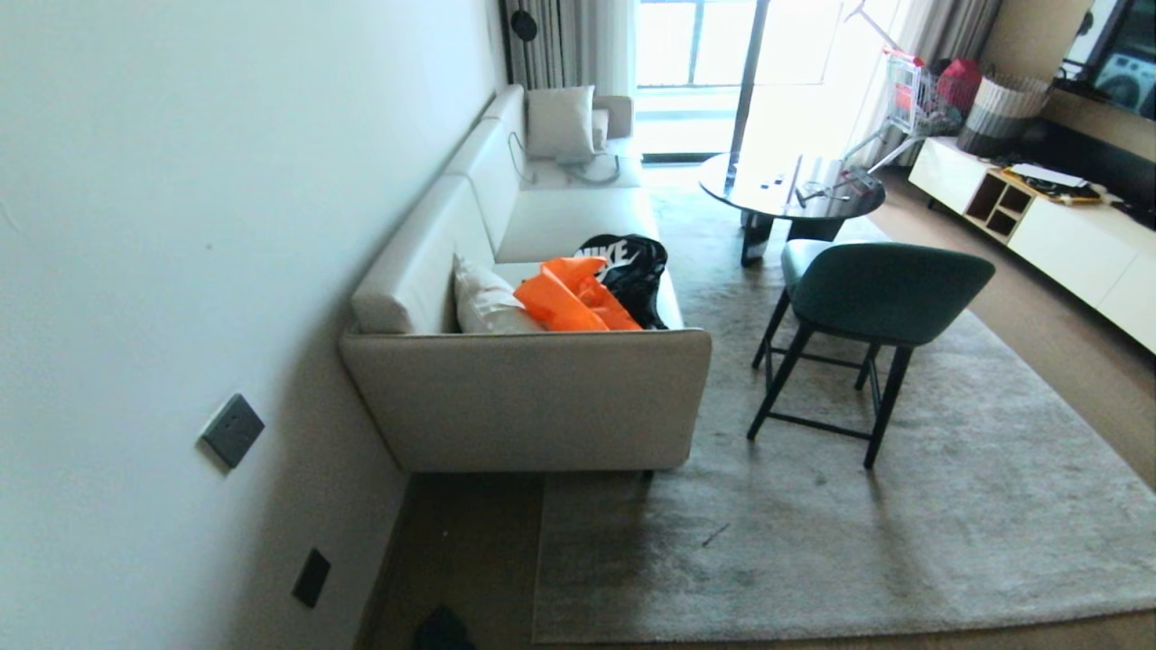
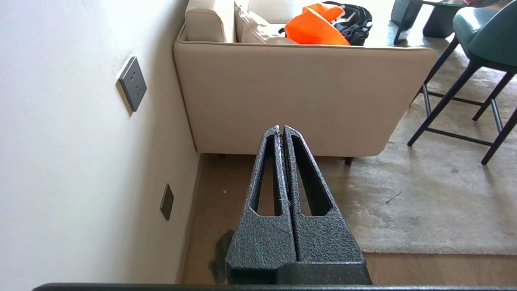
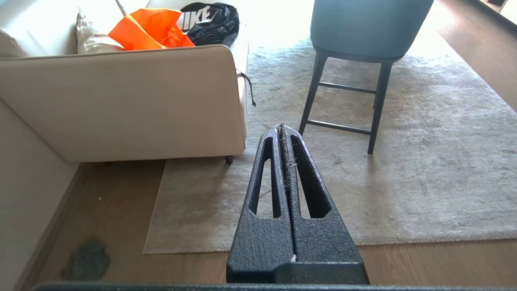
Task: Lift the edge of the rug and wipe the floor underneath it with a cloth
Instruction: Pick up the rag
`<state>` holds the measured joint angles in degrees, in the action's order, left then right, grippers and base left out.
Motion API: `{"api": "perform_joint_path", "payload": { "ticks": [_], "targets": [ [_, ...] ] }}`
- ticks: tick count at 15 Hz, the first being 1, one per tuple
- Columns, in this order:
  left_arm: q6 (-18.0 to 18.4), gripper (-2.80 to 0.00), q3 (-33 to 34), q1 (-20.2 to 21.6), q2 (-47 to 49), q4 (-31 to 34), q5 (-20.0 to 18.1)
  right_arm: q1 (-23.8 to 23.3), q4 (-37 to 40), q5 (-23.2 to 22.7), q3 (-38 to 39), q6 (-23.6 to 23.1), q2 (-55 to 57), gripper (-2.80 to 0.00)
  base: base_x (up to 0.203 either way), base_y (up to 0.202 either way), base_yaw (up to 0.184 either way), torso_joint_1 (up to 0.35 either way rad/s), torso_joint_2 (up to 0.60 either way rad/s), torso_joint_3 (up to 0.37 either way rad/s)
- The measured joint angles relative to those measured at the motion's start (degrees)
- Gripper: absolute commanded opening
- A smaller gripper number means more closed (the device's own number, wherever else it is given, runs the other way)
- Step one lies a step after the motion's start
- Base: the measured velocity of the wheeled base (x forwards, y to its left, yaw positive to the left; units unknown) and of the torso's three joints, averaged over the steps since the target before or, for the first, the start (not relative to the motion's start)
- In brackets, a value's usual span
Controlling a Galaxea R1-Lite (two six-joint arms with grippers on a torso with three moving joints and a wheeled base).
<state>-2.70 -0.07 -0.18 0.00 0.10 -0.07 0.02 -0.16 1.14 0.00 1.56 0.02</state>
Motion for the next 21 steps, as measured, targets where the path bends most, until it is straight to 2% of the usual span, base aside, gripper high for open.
{"api": "perform_joint_path", "payload": {
  "ticks": [21],
  "targets": [
    [0.00, -2.80, 0.00, 0.02, 0.00, -0.02, -0.01, 0.00, 0.02, -0.02, 0.00, 0.00, 0.00, -2.80, 0.000, 0.000, 0.000, 0.000, 0.00, 0.000]
  ]
}}
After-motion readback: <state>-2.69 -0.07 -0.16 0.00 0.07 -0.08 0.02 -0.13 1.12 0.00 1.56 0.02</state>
